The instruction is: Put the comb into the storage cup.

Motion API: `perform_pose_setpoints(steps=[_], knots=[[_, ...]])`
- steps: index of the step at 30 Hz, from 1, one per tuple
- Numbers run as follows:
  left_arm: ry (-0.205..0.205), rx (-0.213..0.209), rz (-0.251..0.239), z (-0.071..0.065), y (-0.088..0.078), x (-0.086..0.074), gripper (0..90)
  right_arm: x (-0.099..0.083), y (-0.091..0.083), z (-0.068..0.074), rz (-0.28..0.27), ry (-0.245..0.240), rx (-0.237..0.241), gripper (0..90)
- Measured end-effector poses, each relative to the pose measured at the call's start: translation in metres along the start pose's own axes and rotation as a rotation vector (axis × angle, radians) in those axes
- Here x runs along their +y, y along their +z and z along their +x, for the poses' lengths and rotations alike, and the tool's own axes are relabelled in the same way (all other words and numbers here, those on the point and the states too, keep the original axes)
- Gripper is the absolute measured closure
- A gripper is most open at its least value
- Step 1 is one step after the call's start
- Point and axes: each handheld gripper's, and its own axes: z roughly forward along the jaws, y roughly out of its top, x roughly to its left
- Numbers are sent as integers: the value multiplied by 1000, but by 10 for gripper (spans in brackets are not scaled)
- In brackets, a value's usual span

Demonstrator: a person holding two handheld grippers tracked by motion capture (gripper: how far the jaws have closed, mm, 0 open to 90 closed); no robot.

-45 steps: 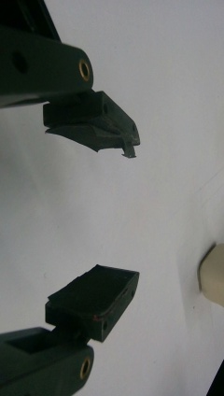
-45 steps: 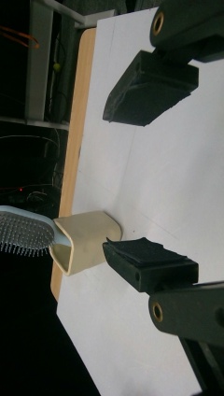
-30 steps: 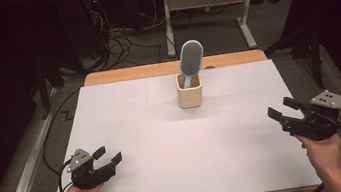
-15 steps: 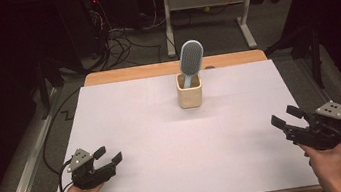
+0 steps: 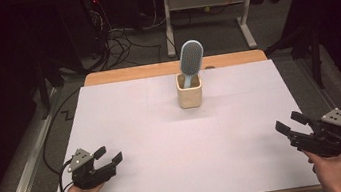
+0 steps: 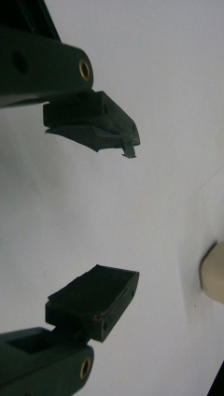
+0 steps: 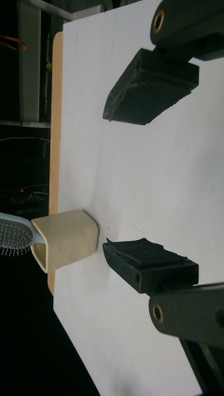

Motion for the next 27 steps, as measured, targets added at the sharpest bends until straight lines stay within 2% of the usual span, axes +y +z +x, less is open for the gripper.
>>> perform_pose_setpoints(steps=[12,27], knots=[[-2,1,1,1,0,0,311,-12,1,0,0,8,-4,314],[-6,2,0,1,0,0,311,-24,14,4,34,9,5,306]])
